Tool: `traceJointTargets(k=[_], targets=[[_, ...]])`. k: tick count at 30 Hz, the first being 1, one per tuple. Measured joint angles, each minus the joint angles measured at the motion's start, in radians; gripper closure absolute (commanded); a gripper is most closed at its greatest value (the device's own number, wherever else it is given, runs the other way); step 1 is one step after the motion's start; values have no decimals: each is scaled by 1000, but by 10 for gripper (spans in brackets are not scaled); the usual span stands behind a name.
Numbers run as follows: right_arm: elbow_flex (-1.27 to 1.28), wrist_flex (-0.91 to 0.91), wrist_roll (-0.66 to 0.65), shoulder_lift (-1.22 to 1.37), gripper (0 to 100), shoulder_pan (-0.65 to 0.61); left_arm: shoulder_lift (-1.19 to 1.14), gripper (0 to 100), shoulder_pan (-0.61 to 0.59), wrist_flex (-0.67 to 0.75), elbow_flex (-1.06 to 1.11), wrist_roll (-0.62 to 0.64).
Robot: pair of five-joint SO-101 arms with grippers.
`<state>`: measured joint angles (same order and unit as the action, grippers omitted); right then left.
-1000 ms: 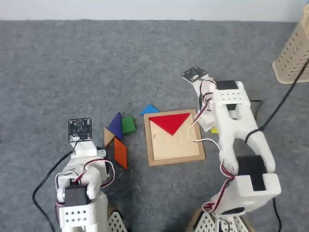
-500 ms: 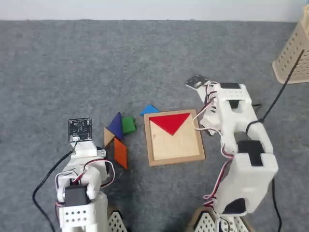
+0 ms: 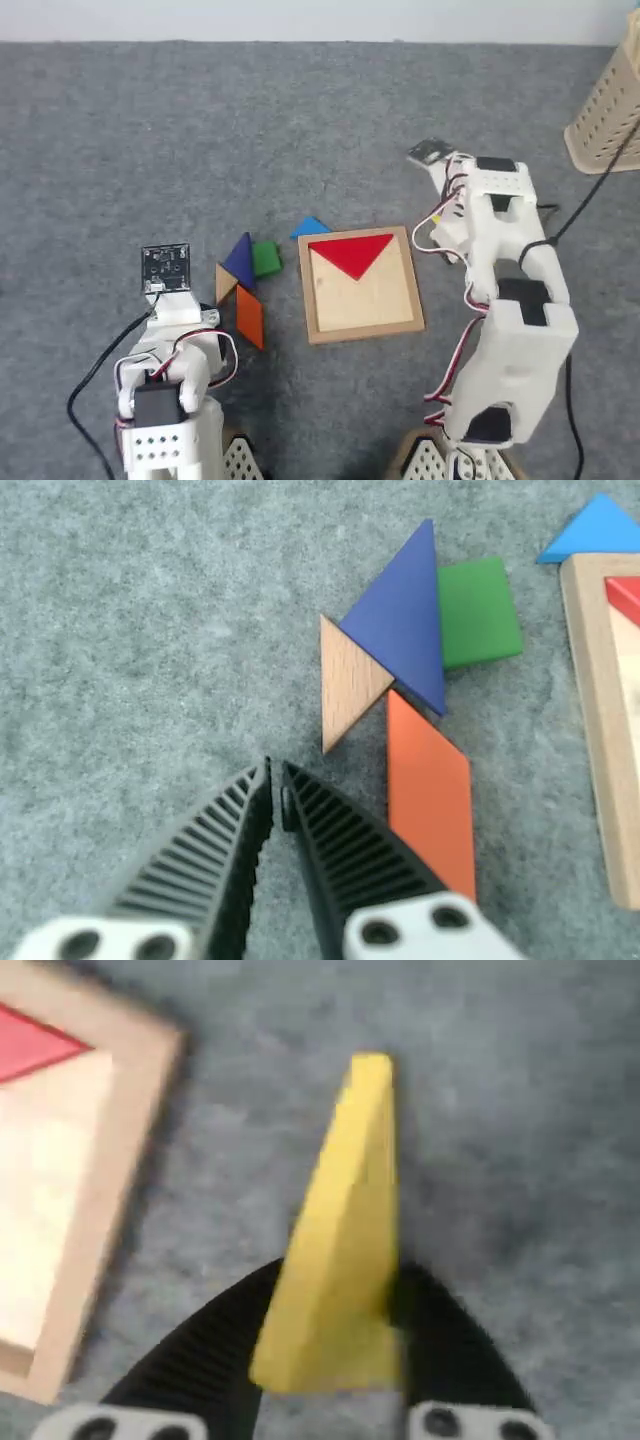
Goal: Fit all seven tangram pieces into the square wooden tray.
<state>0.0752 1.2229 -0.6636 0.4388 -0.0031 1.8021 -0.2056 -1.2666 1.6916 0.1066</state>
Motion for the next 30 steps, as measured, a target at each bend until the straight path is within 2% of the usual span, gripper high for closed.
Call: traceJointTargets(k=[7,17,22,30], targets=[[-66,41,98,23,992,-2,0,988,0,0,0,0],[-308,318,325,26,992,-12,0,988,0,0,0,0],[-298,331,437,-29,992,-110,0,988,0,0,0,0],[-31,216,514,-285,992,-362,0,988,0,0,0,0]])
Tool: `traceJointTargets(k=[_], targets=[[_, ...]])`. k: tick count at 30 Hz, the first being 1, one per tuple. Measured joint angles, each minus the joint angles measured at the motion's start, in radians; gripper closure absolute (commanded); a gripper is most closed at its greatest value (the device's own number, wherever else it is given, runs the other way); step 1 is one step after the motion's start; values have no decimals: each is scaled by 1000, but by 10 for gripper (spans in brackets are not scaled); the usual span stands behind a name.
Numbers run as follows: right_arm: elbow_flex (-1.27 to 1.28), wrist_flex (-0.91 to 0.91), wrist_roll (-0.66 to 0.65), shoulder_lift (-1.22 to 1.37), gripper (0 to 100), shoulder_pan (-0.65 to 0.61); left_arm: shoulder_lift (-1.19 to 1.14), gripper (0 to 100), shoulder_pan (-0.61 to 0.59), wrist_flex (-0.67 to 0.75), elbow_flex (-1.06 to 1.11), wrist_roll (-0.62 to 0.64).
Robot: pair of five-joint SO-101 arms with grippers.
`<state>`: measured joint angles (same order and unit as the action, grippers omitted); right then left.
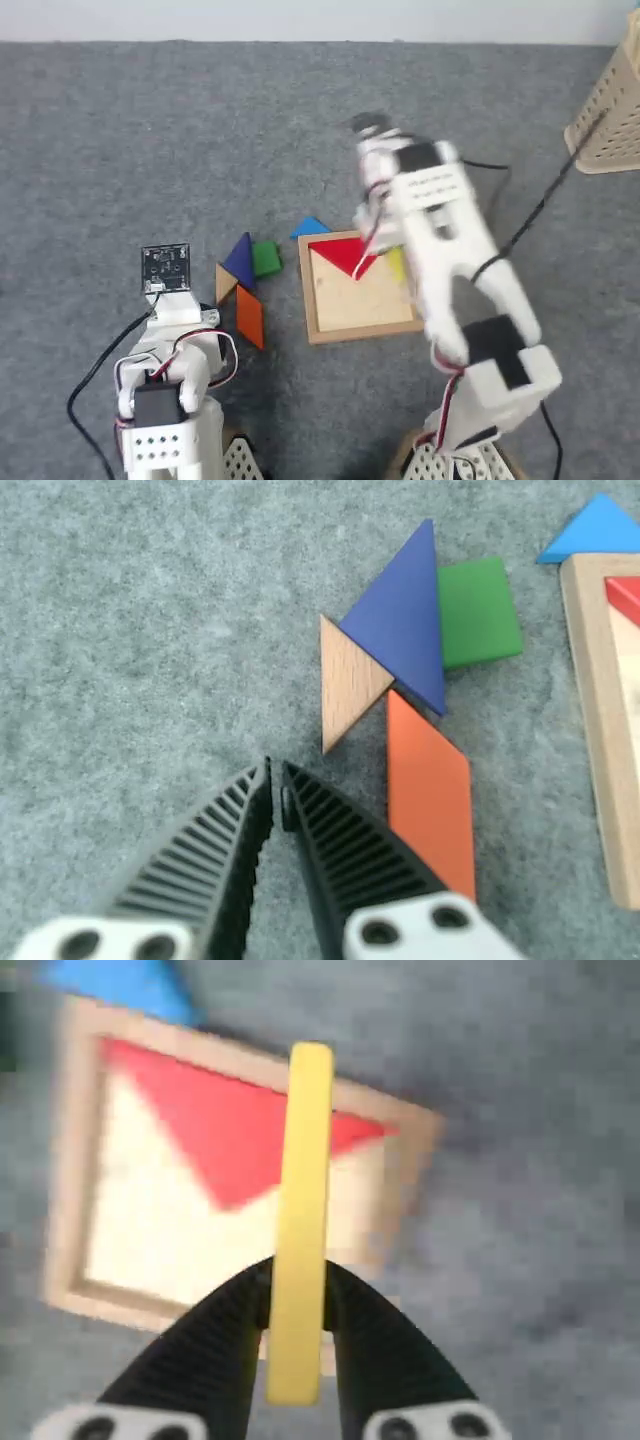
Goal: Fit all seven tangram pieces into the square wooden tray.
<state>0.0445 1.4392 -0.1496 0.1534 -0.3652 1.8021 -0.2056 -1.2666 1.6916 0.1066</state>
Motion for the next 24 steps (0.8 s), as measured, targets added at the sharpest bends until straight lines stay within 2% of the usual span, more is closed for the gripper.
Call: traceJointTargets(k=[5,9,24], targets=[[81,-75,29,-12,992,-184,0,988,0,0,0,0],[83,-98,144,-12,992,-265,0,988,0,0,0,0],[83,-138,519,112,988,-351,0,988,0,0,0,0]])
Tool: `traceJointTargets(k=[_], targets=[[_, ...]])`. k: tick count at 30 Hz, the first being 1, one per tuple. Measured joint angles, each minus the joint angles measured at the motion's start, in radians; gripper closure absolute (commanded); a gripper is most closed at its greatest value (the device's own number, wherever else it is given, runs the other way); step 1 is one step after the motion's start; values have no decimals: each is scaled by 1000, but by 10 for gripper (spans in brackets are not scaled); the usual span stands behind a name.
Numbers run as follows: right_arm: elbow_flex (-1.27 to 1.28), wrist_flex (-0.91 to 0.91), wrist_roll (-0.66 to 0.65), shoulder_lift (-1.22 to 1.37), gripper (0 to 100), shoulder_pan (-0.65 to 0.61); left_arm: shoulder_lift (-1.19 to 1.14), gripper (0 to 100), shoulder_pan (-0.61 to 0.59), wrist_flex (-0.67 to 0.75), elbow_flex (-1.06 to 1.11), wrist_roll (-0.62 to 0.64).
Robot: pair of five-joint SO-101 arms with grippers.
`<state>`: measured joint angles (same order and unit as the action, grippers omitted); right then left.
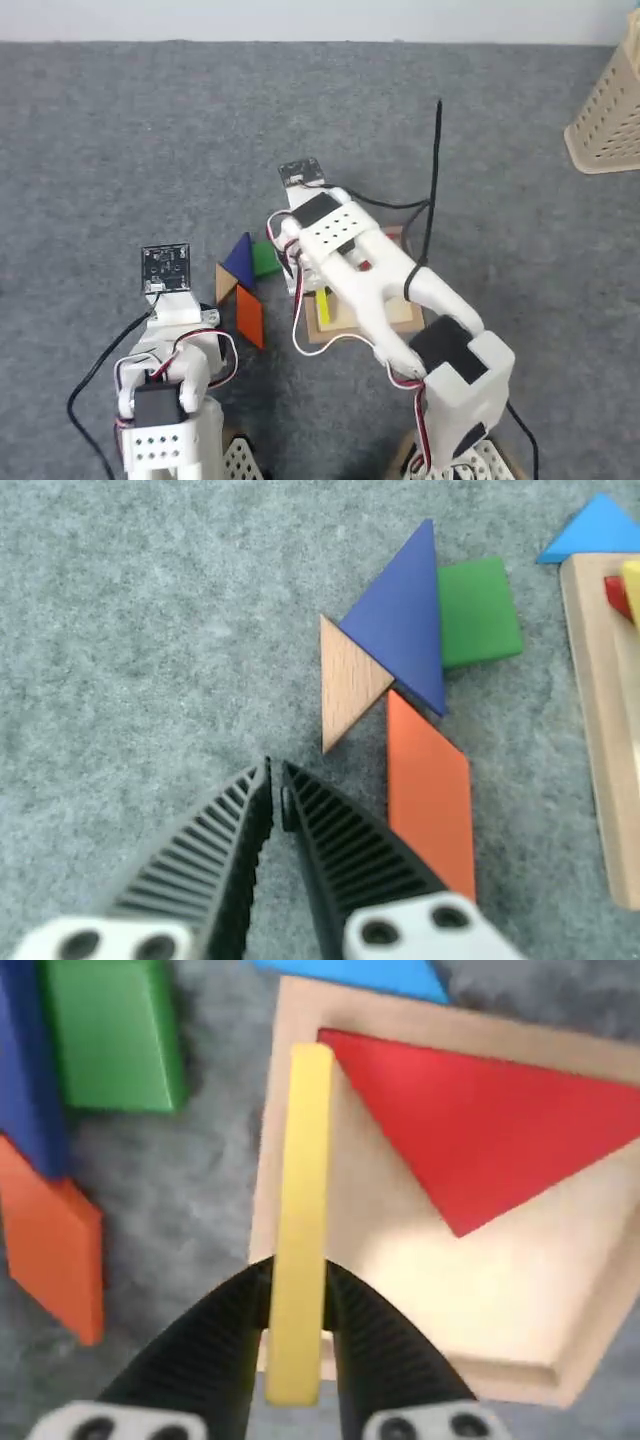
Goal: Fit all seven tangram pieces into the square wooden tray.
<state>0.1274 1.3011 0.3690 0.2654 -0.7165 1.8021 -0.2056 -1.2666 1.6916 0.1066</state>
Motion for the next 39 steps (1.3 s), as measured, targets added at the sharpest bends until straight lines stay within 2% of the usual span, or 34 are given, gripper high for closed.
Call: traceJointTargets(k=[5,9,15,21,39], targets=[[0,0,72,0,988,-8,0,988,0,0,0,0],[0,0,80,0,987,-8,0,988,0,0,0,0],[0,0,31,0,985,-8,0,988,0,0,0,0],[0,0,-15,0,869,-9,0,988,0,0,0,0],[0,11,-18,0,876,-37,0,988,0,0,0,0]])
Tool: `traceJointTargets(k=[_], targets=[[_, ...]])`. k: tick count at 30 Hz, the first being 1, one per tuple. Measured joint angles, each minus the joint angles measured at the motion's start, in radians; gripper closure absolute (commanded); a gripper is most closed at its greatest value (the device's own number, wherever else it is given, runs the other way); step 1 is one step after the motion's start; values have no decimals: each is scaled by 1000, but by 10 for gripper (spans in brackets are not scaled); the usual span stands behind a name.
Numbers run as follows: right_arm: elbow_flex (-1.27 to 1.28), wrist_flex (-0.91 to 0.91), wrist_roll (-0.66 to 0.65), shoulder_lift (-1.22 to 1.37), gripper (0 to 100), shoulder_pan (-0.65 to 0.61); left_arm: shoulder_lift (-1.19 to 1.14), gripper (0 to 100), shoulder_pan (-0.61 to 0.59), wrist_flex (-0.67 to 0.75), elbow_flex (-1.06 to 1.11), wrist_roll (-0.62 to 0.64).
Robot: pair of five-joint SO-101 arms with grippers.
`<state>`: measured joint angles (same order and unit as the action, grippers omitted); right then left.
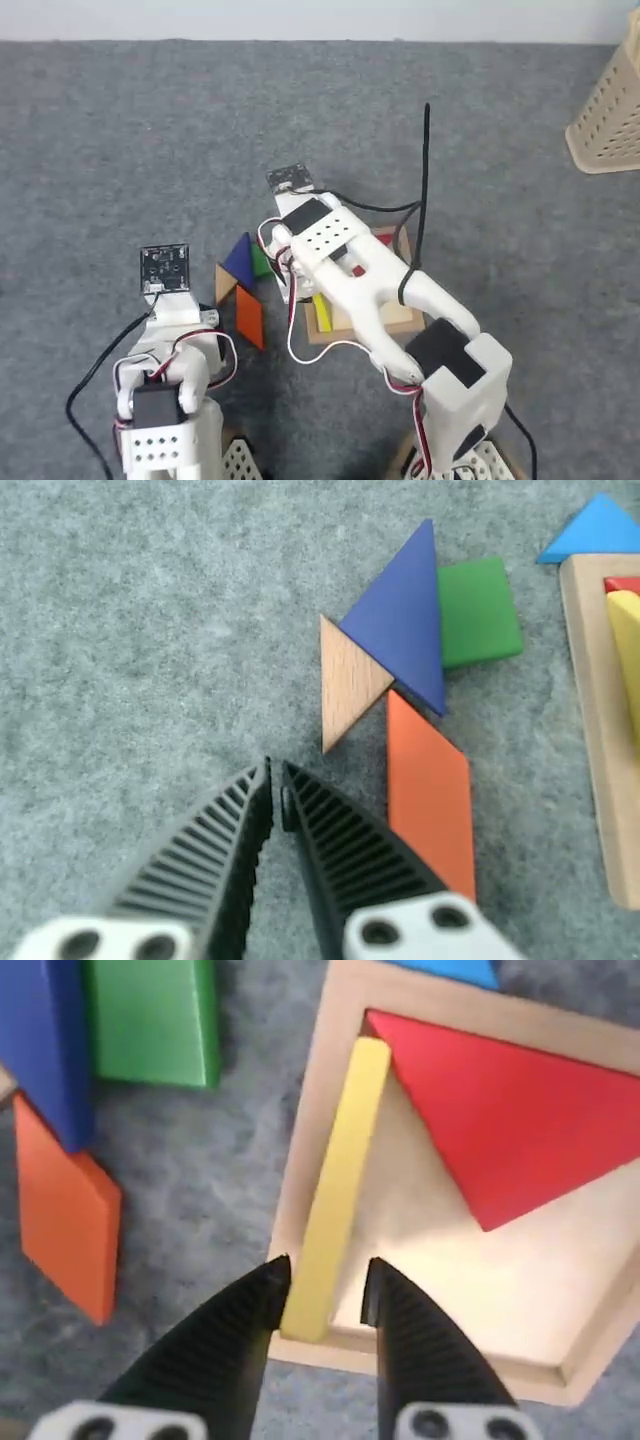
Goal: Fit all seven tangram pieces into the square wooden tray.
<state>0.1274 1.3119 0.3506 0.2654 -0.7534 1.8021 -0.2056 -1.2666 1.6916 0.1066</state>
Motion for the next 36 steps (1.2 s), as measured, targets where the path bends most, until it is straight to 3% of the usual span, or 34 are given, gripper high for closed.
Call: traceJointTargets(k=[12,36], targets=[[-17,20,-68,0,876,109,0,988,0,0,0,0],[-23,86,-101,-107,877,115,0,988,0,0,0,0]])
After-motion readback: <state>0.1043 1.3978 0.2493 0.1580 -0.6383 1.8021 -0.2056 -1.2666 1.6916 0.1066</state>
